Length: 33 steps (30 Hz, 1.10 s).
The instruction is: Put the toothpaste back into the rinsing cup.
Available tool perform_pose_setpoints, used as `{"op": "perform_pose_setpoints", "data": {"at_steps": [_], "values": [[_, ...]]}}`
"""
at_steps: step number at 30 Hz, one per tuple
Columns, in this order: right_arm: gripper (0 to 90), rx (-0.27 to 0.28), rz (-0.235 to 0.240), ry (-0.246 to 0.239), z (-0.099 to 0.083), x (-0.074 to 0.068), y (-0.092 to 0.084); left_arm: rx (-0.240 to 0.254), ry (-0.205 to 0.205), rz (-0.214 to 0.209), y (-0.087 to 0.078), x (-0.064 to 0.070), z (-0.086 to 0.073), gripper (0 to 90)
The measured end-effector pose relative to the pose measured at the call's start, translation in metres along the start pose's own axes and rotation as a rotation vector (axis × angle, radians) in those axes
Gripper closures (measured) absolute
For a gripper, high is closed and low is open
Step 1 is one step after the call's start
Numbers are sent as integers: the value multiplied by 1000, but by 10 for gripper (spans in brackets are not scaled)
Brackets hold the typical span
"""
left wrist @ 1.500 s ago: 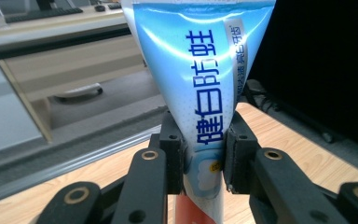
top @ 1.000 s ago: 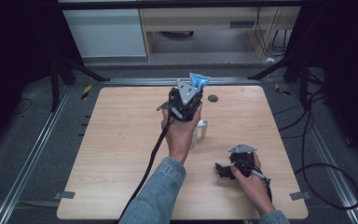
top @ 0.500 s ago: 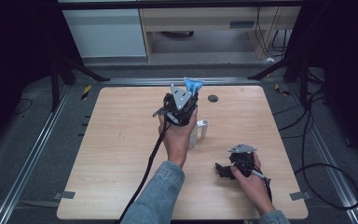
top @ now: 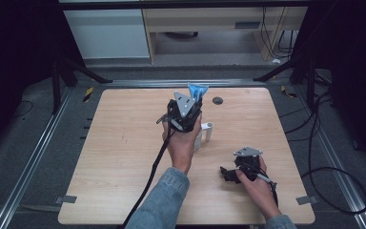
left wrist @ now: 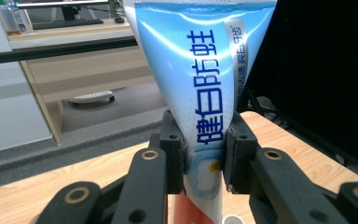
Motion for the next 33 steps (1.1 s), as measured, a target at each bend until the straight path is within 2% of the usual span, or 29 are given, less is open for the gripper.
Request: {"op": "perform_pose_setpoints", "data": {"at_steps": [17,22,33], "values": [[4,1,-1,-2,0,0,0,11,-11,-1,1,0,-10,726],[4,1,-1,-3,0,0,0,18,-32,-3,1,-3,-14,726],[4,1,-2,-3,0,0,0,-2,-48,6,3,-6,-25,726]]}}
Point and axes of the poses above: each handheld gripper's, and its own axes: y roughly forward along the jaws, z roughly out of its top, x roughly to its right, the point moved 3 cm from there along y, roughly forward along the jaws, and after that the axes turned 6 degrees about -z, right-handed, at the moved point
